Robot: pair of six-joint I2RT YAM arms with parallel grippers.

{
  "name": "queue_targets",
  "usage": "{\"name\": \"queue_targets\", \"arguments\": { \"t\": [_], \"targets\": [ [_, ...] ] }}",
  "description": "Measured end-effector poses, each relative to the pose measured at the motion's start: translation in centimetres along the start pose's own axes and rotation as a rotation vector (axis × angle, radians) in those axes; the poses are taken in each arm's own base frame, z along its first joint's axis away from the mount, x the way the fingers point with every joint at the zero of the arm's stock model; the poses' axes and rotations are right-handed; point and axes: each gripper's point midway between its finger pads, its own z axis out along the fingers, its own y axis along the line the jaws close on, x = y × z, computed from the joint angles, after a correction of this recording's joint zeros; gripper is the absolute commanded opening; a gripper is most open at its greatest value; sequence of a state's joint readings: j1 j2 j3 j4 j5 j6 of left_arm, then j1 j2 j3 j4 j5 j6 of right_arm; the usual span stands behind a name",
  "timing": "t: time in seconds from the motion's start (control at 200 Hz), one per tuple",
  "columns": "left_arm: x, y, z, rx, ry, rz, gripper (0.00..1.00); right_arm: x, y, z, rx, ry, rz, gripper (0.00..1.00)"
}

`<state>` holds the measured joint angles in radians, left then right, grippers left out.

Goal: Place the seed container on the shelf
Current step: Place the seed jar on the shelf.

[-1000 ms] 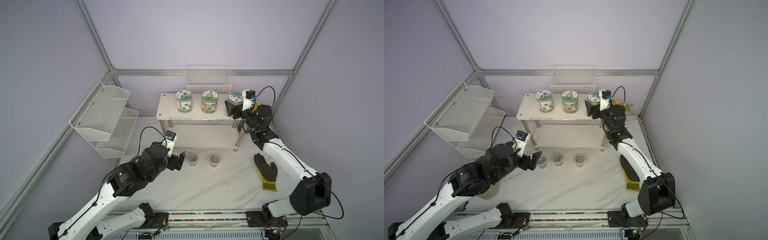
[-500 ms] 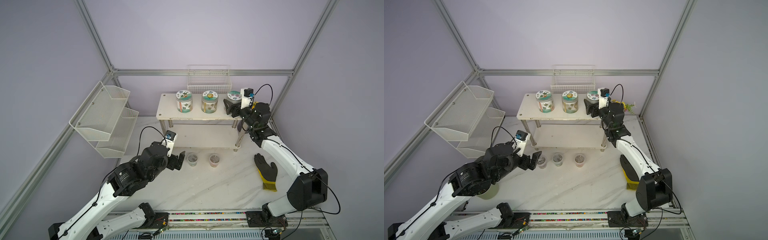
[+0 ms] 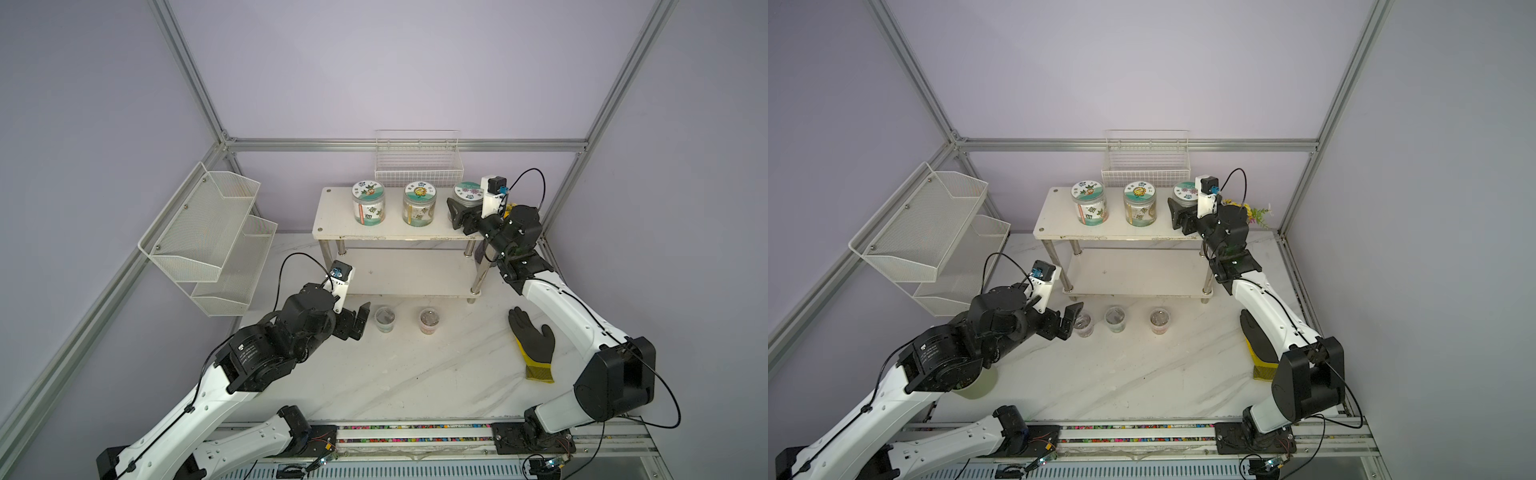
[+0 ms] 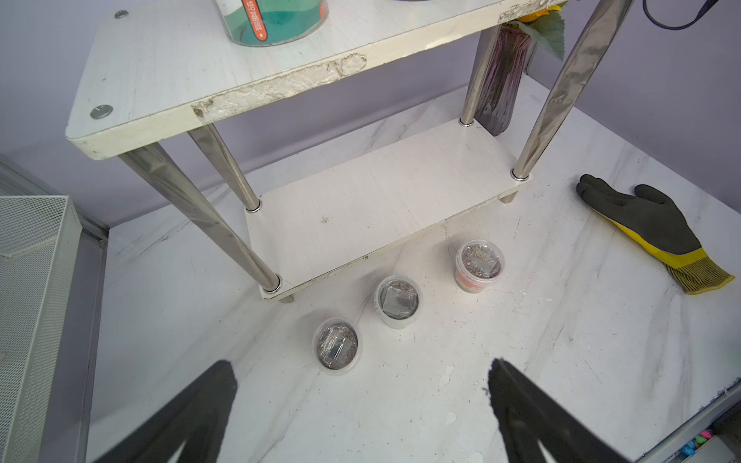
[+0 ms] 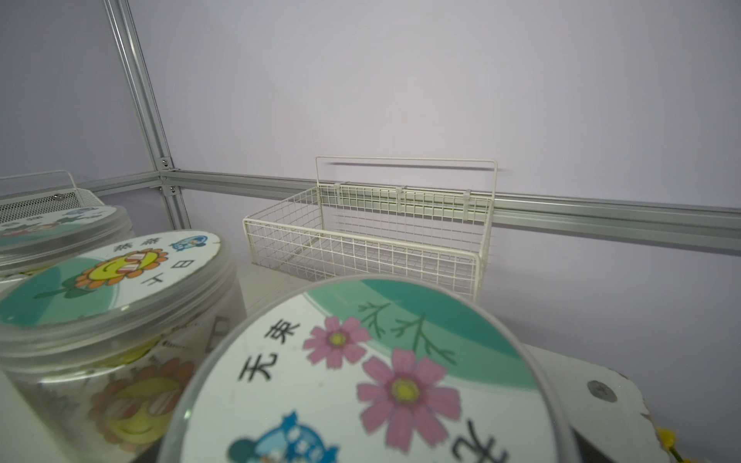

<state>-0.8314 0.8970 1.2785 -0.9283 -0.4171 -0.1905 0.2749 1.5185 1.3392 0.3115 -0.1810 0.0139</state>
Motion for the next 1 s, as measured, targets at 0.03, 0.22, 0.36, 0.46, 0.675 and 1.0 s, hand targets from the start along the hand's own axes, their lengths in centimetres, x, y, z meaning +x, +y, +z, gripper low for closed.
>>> {"name": "queue_targets", "arguments": {
  "t": [0.03,0.22,0.36,0.46,0.675,1.0],
  "targets": [
    [0.0,0.0,0.0,0.0,0.0,0.0,0.99,0.0,0.0,0.0,0.0,0.0,0.0,0.93],
    [0.0,0.0,0.0,0.002,0.0,0.0,1.0,0.0,0.0,0.0,0.0,0.0,0.0,0.97],
    [0.0,0.0,0.0,0.003,0.0,0.0,1.0,0.0,0.0,0.0,0.0,0.0,0.0,0.97],
    [0.0,0.0,0.0,0.003,-0.001,0.0,1.0,0.0,0.0,0.0,0.0,0.0,0.0,0.97],
    [0.0,0.0,-0.2,0.003,-0.004,-0.002,1.0,-0.2,0.0,-0.2,0.0,-0.001,-0.001,0.97],
    [-0.1,0.1,-0.4,0.004,-0.011,-0.005,1.0,-1.1,0.2,-0.9,0.0,-0.006,-0.002,0.97]
  ]
}}
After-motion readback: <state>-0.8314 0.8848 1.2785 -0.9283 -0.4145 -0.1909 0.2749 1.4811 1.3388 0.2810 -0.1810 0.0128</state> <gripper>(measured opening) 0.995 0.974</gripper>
